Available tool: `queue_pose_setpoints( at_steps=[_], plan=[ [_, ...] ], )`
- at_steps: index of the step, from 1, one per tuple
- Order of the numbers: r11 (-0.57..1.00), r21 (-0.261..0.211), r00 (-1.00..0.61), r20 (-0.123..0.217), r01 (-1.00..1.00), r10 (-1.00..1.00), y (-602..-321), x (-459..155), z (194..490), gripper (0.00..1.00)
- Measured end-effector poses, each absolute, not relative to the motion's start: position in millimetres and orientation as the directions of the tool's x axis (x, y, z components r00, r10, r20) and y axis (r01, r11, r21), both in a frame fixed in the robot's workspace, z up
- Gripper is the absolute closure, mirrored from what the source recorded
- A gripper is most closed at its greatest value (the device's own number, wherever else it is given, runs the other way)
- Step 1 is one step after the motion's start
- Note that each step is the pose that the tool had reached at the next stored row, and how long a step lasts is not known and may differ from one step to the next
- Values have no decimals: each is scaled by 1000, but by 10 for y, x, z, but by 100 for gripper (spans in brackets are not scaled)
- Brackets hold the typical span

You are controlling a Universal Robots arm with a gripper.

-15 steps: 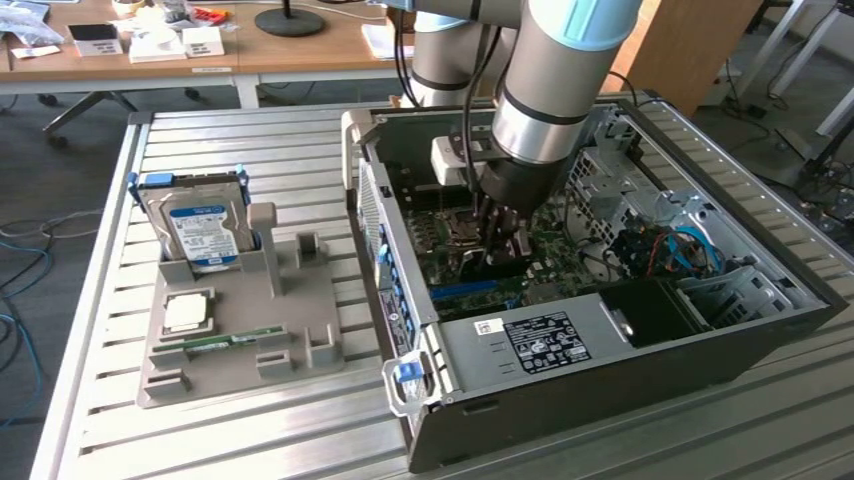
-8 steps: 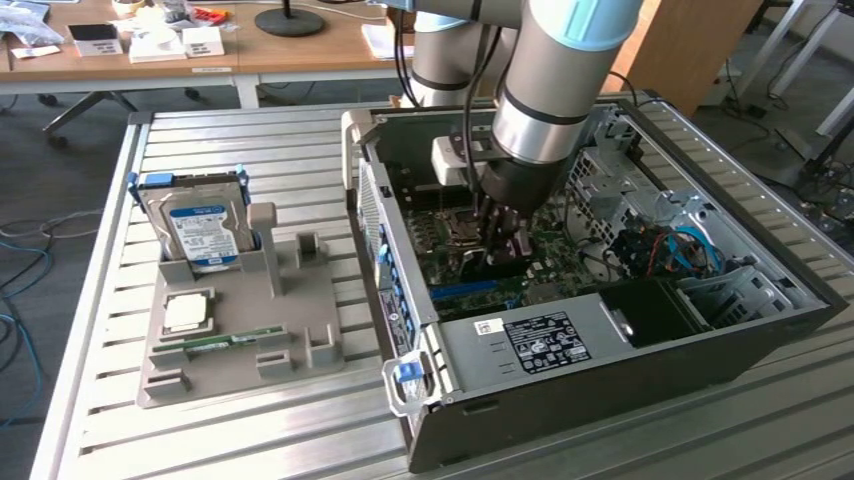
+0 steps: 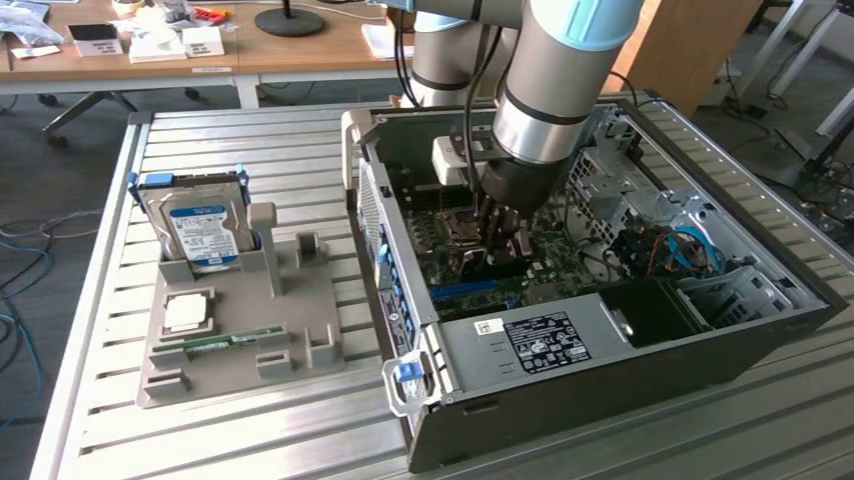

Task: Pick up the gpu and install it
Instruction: 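Insert the gpu into the slot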

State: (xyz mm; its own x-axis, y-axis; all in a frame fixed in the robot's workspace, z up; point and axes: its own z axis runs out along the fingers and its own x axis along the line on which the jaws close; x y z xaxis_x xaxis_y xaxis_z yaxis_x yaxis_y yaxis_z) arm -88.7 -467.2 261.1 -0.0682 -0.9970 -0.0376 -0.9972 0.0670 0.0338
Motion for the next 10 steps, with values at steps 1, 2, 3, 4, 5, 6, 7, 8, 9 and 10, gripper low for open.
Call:
queue_pose_setpoints(
  at_steps=[1,2,3,4,5,6,7,8,9,10],
  plan=[
    [67,34,-68,-38,-997,-997,-4672,-887,2611,73],
    [67,34,-68,-38,-997,-997,-4672,-887,2611,73],
    [67,35,-68,-37,-997,-997,-4672,-887,2609,73],
    [67,35,-68,-37,-997,-997,-4672,-887,2608,73],
    [67,35,-68,-37,-997,-997,-4672,-887,2608,73],
    [67,35,-68,-36,-997,-997,-4671,-886,2607,73],
    [67,35,-68,-35,-997,-997,-4671,-886,2606,73],
    [67,35,-68,-34,-997,-997,-4672,-886,2606,73],
    [67,35,-68,-33,-997,-997,-4672,-886,2606,73],
    [67,35,-68,-33,-997,-997,-4672,-887,2606,73]
  ],
)
